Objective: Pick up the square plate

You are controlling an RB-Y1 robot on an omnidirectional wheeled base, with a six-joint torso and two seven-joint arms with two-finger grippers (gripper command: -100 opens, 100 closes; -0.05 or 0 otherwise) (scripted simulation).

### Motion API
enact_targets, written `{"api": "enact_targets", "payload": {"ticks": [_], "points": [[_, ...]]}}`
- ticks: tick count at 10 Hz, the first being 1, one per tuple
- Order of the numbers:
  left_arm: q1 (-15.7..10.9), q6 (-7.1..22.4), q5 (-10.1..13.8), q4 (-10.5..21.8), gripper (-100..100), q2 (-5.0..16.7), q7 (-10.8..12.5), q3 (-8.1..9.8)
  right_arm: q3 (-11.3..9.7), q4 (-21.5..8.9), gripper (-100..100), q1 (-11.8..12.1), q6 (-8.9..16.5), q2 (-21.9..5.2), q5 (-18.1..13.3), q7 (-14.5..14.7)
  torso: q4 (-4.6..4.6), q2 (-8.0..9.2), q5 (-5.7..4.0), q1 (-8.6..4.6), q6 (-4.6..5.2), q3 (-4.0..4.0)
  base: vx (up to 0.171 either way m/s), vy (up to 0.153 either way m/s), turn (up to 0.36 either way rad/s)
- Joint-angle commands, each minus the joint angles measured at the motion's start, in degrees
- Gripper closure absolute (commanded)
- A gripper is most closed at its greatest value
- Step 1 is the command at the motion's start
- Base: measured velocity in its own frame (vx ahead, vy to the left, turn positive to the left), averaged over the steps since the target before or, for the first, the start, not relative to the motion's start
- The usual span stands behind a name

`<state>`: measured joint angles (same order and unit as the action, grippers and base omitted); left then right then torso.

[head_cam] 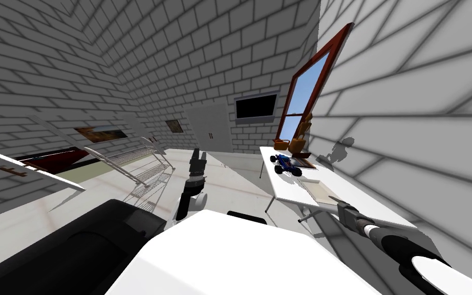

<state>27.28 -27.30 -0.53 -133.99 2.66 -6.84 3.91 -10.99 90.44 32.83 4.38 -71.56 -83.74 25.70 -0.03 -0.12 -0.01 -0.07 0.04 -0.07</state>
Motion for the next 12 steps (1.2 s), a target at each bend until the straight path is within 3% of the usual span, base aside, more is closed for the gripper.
{"api": "enact_targets", "payload": {"ticks": [1, 5, 6, 7, 11, 12], "points": [[0.0, 0.0, 0.0, 0.0, 0, 0.0, 0.0, 0.00, -1.7, 0.4, -100, 0.1, 1.9, -0.8, 0.6, -0.1, 0.00, 0.00, 0.00, 0.00, 0.00, 0.00, 0.051, -0.018, -0.002], [0.0, 0.0, 0.0, 0.0, 0, 0.0, 0.0, 0.00, -6.3, 1.6, -100, 0.2, 6.6, -3.0, 2.0, -0.6, -0.01, -0.04, -0.02, -0.04, 0.00, -0.03, 0.057, -0.026, -0.005], [0.0, 0.0, 0.0, 0.0, 0, 0.0, 0.0, 0.00, -5.5, 1.3, -100, 0.3, 5.7, -2.5, 1.1, -1.1, -0.01, -0.01, -0.01, -0.01, 0.00, -0.01, 0.022, -0.008, 0.000], [0.0, 0.0, 0.0, 0.0, 0, 0.0, 0.0, 0.00, -5.6, 1.3, 100, 0.3, 6.0, -2.6, 1.0, -1.2, 0.01, 0.08, 0.00, 0.03, 0.00, 0.04, -0.001, 0.002, -0.015], [0.0, 0.0, 0.0, 0.0, 0, 0.0, 0.0, 0.00, -6.1, 1.3, 100, 0.8, 5.5, -2.4, 1.0, -1.2, 0.26, -0.01, 0.31, 0.17, -0.25, 0.11, -0.003, 0.002, -0.009], [0.0, 0.0, 0.0, 0.0, 0, 0.0, 0.0, 0.00, -6.1, 1.3, 0, 0.8, 5.5, -2.4, 1.0, -1.2, 0.25, -0.03, 0.29, 0.16, -0.25, 0.10, 0.000, 0.000, 0.000]]}}
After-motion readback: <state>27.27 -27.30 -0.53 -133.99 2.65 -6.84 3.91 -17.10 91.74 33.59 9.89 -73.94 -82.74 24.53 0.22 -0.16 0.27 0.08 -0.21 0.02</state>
